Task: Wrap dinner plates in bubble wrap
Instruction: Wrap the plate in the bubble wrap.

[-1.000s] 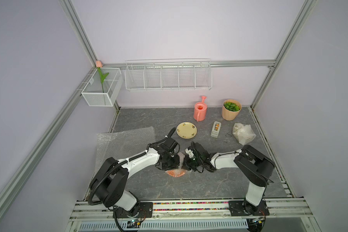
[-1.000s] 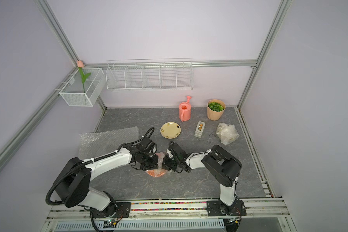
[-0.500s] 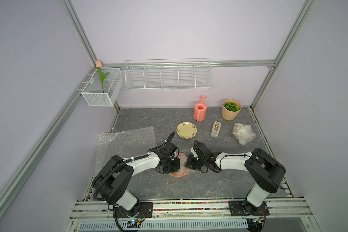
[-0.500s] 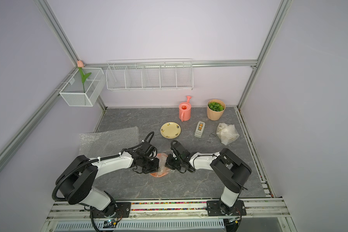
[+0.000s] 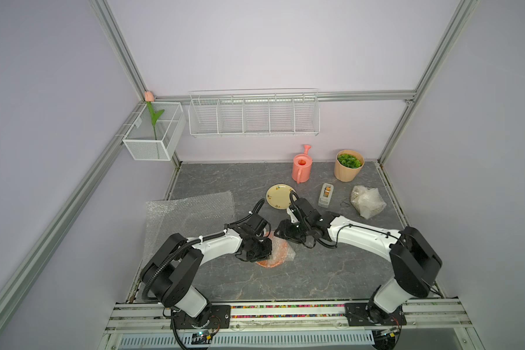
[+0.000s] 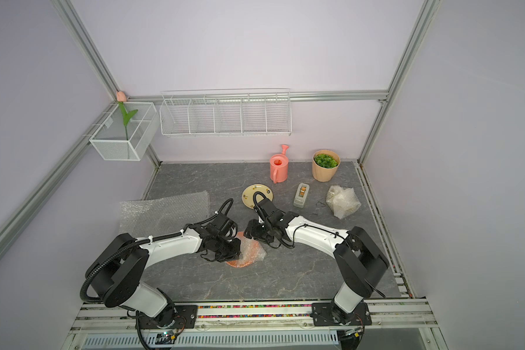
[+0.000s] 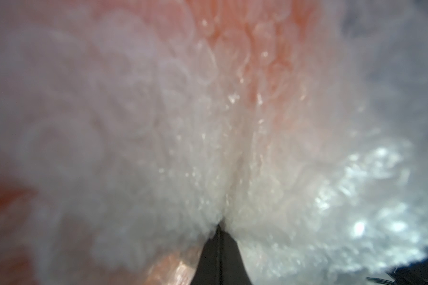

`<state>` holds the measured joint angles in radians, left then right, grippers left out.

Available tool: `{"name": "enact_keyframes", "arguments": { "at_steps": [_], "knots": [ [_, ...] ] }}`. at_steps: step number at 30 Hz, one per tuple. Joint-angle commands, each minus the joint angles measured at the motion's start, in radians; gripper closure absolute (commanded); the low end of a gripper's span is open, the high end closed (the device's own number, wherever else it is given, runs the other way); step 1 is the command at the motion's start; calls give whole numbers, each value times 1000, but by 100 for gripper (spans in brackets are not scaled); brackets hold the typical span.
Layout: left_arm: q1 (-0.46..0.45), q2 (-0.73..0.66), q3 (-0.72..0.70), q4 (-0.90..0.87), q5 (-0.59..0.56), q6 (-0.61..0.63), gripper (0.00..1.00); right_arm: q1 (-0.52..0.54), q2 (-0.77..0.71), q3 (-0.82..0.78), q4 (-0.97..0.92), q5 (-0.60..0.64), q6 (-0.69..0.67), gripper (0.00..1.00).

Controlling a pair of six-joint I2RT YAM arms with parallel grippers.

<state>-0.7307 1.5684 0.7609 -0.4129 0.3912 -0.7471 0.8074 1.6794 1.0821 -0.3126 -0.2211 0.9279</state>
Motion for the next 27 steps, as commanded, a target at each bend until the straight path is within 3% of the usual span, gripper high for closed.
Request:
{"name": "enact_keyframes", "arguments": {
  "at_steps": [1,3,8,14,20,27],
  "knots": [
    [-15,78,-61,-109,-65,2,100,-2,60,48,-68,14,-52,46],
    [-15,79,-61,-109,-67,0,100,-2,74,56,-64,2,-54,54],
    [-15,80,-63,-109,-76,-10,100,4,9,12,-70,14,-47,92],
    [-15,85,-72,-109,-95,-36,100,41,-93,-76,-116,7,-35,93],
    [-15,103,-85,-90,-105,-66,100,64,-44,-196,-43,-61,-14,93],
    [-13,98,-110,-83,-119,-86,100,68,-25,-245,-97,-40,-37,93]
  ]
}}
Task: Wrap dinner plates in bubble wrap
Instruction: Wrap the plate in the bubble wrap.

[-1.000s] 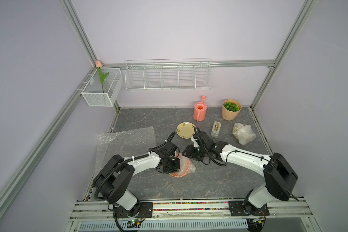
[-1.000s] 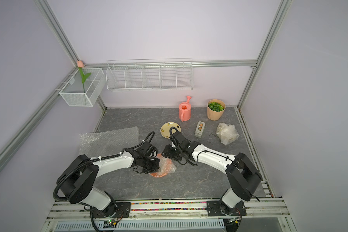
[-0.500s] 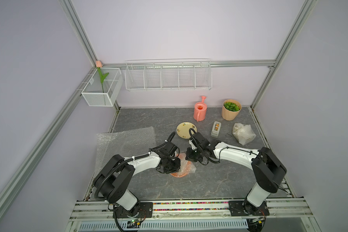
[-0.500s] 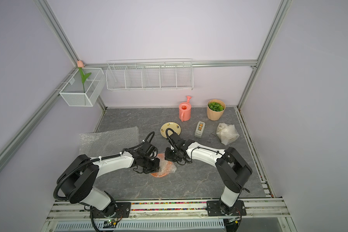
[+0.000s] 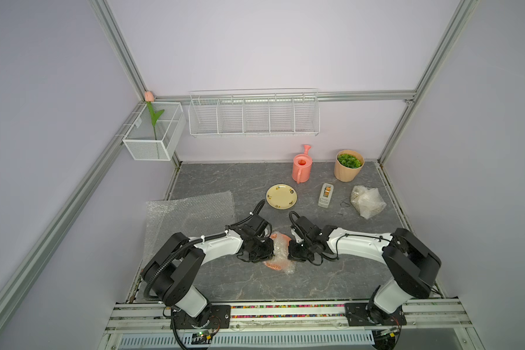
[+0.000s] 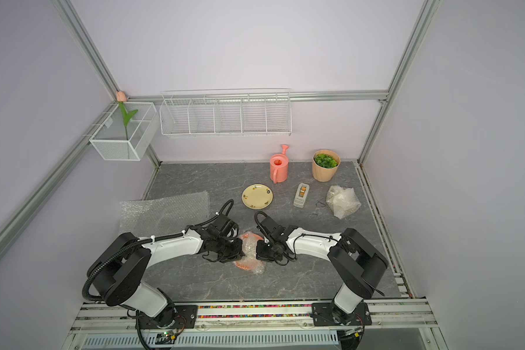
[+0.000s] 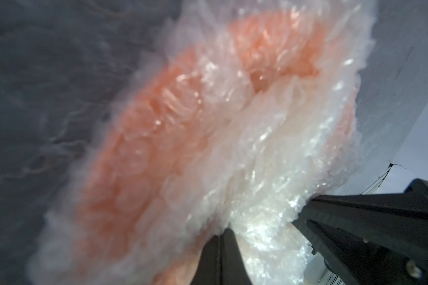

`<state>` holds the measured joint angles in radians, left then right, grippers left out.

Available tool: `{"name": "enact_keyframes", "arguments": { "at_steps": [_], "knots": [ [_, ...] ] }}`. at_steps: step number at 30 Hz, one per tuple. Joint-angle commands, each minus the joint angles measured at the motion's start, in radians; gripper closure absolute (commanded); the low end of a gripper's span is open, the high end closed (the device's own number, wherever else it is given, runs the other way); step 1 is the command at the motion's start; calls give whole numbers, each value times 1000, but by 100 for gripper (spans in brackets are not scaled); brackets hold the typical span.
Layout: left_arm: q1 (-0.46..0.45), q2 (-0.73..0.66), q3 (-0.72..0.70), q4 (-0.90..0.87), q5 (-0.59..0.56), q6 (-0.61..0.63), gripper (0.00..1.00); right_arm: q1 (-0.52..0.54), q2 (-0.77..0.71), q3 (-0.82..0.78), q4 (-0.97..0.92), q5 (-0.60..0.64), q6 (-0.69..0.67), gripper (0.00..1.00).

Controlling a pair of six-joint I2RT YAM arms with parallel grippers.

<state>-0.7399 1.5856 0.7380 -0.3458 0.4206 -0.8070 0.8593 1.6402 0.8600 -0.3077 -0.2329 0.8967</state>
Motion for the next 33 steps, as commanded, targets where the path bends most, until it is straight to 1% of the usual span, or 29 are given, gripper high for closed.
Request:
{"name": "enact_keyframes", "arguments": {
  "at_steps": [1,2,4,5,8,10,11,13,15,17,19,22,26,27,29,30,31,33],
  "knots": [
    [-5,77,-88,-153,-151,-23,100,17,2,-17,-130,-26,-17,93],
    [-5,72,-88,-151,-149,-20,100,17,-21,-12,-160,-24,-25,88],
    [-4,63,-86,-147,-143,-16,100,19,-81,5,-229,-2,-41,71],
    [-5,61,-85,-145,-139,-13,100,18,-117,13,-263,9,-49,68],
    [-6,65,-70,-153,-131,-1,100,17,-194,94,-329,30,-66,66],
    [-7,68,-61,-155,-128,8,100,12,-210,139,-314,14,-74,66],
    [-7,67,-59,-156,-128,7,100,4,-205,153,-280,-14,-74,66],
    [-7,66,-56,-158,-129,9,100,-13,-168,167,-204,-86,-65,71],
    [-7,65,-54,-163,-131,10,100,-24,-106,169,-120,-164,-46,78],
    [-7,61,-54,-166,-133,9,100,-23,-35,159,-45,-214,-26,83],
    [-6,52,-52,-172,-139,6,100,-25,23,142,-17,-221,-19,87],
    [-7,22,-40,-204,-164,0,100,-37,89,109,-5,-189,-28,89],
    [-7,-72,5,-294,-219,-10,100,-45,146,73,7,-174,-38,92],
    [-7,-101,20,-323,-243,-13,98,-45,150,66,10,-170,-39,92],
    [-7,-185,60,-393,-318,-31,88,-45,150,54,16,-166,-39,93],
    [-7,-215,75,-407,-332,-32,85,-45,150,52,18,-164,-39,93],
    [-7,-247,91,-412,-328,-30,82,-44,150,50,24,-168,-37,93],
    [-8,-280,109,-383,-280,-27,79,-42,153,48,38,-174,-29,93]
  ]
}}
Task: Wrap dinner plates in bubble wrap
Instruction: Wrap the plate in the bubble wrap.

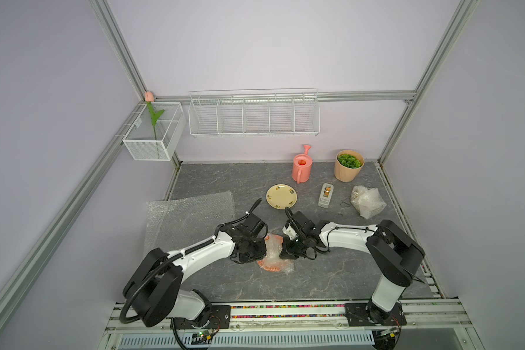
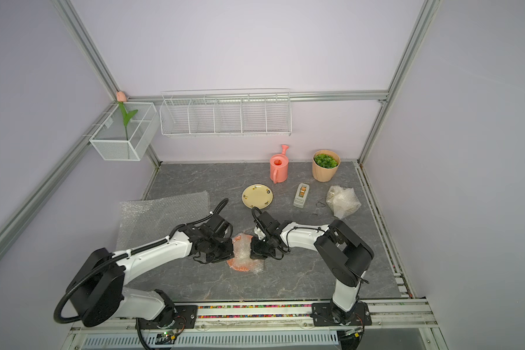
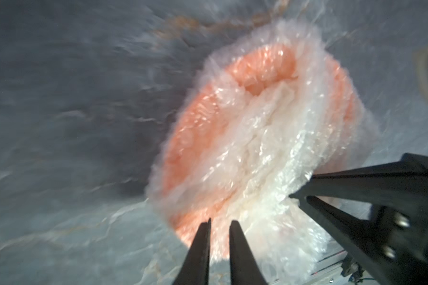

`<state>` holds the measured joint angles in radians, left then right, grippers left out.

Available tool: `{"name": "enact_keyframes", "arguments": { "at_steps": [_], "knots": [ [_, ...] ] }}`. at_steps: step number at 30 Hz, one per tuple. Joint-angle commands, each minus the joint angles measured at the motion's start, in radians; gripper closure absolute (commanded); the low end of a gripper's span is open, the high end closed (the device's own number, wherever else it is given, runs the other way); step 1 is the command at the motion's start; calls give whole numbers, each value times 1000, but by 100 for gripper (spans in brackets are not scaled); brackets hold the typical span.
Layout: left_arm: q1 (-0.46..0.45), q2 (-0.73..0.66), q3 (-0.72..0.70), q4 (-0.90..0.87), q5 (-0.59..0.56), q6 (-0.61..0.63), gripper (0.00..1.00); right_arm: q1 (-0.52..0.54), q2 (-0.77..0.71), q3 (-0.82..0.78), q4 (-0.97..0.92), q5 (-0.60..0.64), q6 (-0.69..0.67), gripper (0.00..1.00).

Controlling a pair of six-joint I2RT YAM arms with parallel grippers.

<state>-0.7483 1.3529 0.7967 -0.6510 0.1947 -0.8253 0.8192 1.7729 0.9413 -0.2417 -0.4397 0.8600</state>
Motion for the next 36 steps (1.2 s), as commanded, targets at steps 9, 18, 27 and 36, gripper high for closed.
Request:
{"name": "enact_keyframes", "arguments": {
  "at_steps": [9,18,27,36],
  "knots": [
    [-117,115,71,274,174,-117,77,11,34,-32,4,15,30,93],
    [-121,234,36,137,25,-80,100,11,8,-44,-13,33,28,93],
    [-101,256,-111,247,95,-72,100,4,-7,-20,-42,30,16,93],
    [-100,257,-188,393,149,-82,100,-86,-124,38,-111,9,-25,77]
  ]
}}
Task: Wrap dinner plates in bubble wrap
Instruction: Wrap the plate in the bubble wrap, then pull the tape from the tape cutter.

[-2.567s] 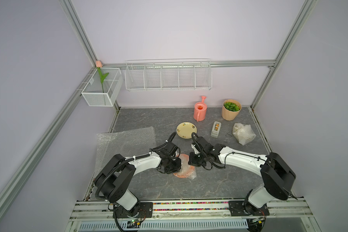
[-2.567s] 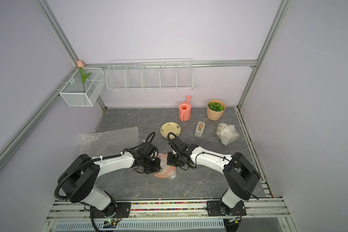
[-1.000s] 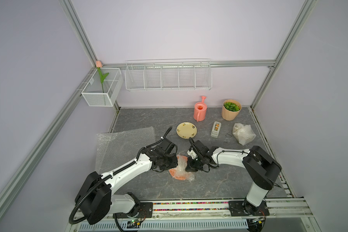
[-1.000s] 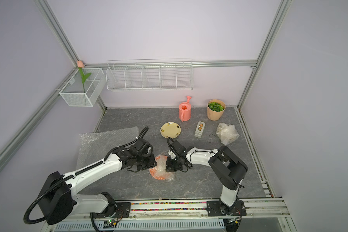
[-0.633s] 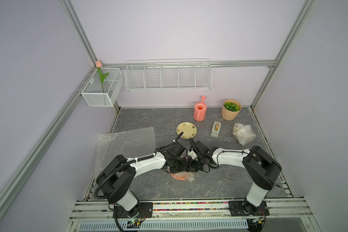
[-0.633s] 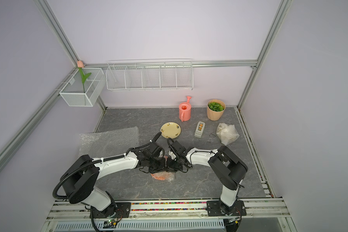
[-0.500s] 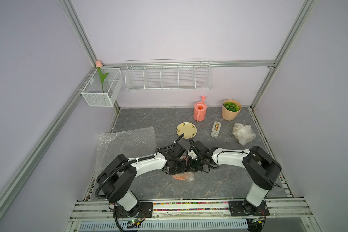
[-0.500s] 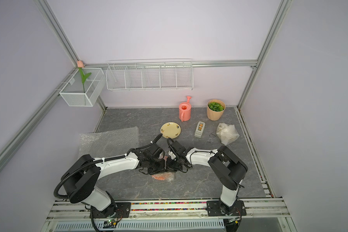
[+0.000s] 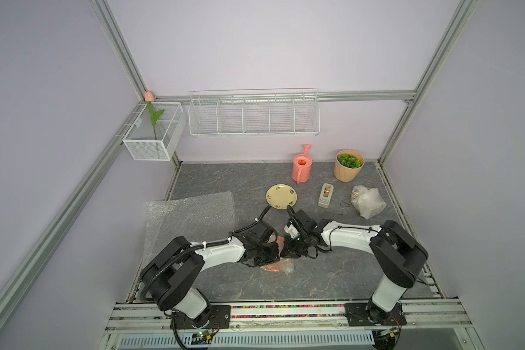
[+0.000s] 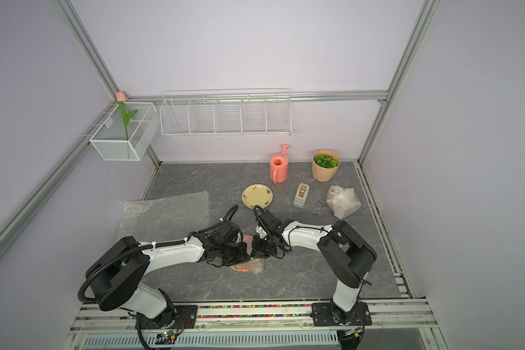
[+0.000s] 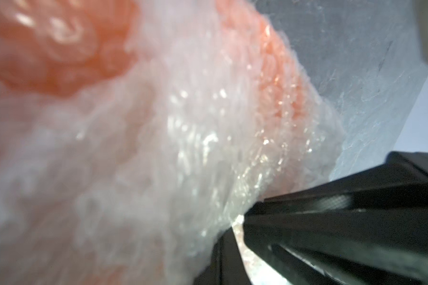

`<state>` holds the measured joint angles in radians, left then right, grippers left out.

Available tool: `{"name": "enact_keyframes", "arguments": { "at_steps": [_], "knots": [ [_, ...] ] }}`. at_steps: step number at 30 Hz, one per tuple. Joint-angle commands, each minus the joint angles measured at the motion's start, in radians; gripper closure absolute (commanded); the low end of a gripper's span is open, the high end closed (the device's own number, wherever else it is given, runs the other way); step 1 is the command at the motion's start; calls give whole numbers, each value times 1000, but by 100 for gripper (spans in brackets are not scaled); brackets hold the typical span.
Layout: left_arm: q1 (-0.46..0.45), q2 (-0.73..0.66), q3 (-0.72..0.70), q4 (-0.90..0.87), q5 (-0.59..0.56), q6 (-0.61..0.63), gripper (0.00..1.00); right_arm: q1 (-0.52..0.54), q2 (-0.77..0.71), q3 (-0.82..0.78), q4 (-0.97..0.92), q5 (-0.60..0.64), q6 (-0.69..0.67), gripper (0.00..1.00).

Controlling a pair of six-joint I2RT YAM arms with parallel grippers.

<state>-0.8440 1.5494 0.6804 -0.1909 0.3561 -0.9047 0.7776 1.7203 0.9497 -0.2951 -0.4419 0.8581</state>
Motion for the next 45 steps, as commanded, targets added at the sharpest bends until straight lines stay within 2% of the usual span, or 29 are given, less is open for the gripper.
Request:
{"name": "enact_keyframes", "arguments": {
  "at_steps": [1,5,9,14,19,23,32,45],
  "knots": [
    [-4,63,-76,-60,-12,-2,100,-69,-94,38,-75,11,-39,75],
    [-4,57,-89,-51,-20,6,100,-203,-165,70,-134,11,-109,68],
    [-4,50,-98,-67,-34,20,100,-398,-178,86,-148,-38,-167,66],
    [-4,40,-114,-66,-37,36,100,-662,-111,141,-151,-142,-237,54],
    [-3,32,-115,-65,-38,37,100,-805,-8,185,-77,-234,-244,49],
    [-3,35,-108,-65,-32,41,100,-839,100,253,-40,-271,-239,51],
    [-4,19,-110,-73,-30,37,100,-844,304,365,77,-357,-180,62],
    [-4,6,-105,-89,-31,35,100,-827,432,355,242,-436,-74,68]
  ]
}}
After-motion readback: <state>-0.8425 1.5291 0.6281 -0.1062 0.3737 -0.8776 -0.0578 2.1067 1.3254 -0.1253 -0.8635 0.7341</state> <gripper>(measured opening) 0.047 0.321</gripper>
